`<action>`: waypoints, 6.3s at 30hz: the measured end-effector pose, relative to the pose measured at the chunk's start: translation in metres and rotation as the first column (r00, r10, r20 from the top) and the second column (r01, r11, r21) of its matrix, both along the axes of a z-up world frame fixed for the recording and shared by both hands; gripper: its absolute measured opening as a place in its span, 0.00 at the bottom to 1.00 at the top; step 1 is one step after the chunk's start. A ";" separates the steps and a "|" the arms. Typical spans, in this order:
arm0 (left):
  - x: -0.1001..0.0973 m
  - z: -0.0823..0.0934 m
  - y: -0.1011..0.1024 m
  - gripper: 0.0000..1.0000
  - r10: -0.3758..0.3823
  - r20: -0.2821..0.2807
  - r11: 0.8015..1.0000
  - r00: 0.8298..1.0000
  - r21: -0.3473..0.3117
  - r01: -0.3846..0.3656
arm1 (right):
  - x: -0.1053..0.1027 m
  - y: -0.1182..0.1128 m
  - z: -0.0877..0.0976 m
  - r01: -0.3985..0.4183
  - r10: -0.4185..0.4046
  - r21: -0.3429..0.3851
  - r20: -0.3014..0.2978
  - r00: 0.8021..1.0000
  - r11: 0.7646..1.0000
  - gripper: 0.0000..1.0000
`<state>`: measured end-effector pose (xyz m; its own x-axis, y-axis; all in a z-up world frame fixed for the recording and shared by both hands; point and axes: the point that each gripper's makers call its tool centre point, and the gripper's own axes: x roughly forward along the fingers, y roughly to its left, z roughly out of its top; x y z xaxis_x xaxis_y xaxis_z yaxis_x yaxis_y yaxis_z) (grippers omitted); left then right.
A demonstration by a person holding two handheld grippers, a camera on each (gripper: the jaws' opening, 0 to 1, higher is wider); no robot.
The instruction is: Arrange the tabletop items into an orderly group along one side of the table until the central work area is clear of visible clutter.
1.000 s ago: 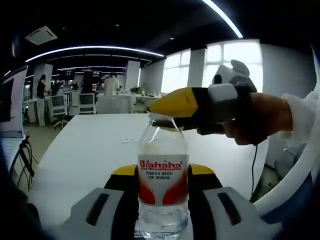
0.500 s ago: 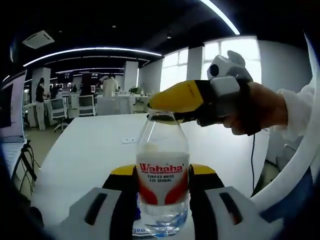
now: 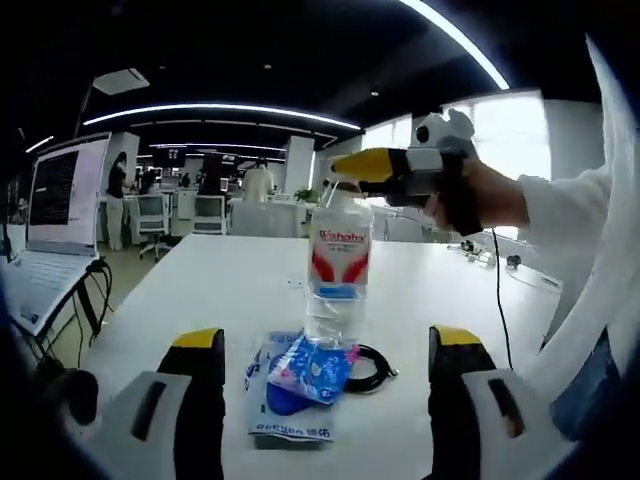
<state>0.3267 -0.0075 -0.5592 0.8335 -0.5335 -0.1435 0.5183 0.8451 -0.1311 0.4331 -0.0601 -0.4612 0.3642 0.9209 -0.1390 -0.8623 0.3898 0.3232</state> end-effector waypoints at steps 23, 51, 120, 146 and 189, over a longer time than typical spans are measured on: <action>-0.040 -0.050 -0.021 0.96 -0.100 0.060 0.960 0.993 0.270 0.081 | 0.060 -0.025 -0.017 -0.020 0.037 -0.109 0.155 0.987 0.994 0.19; -0.040 -0.084 -0.013 0.84 -0.091 -0.052 0.920 0.994 0.377 0.104 | 0.113 -0.027 -0.084 -0.175 0.211 -0.208 0.166 0.963 0.962 0.19; -0.038 -0.106 0.009 0.74 -0.011 -0.132 0.885 0.991 0.460 0.071 | 0.130 -0.054 -0.129 -0.067 0.102 -0.286 0.109 0.989 0.956 0.68; -0.039 -0.101 0.004 0.74 -0.019 -0.126 0.901 0.992 0.427 0.071 | 0.075 -0.079 -0.113 0.020 -0.001 -0.213 0.089 0.996 0.977 0.70; -0.033 -0.096 0.000 0.66 -0.010 -0.234 0.968 0.972 0.240 0.068 | 0.029 -0.116 -0.153 0.256 -0.266 -0.167 -0.043 0.963 0.952 0.59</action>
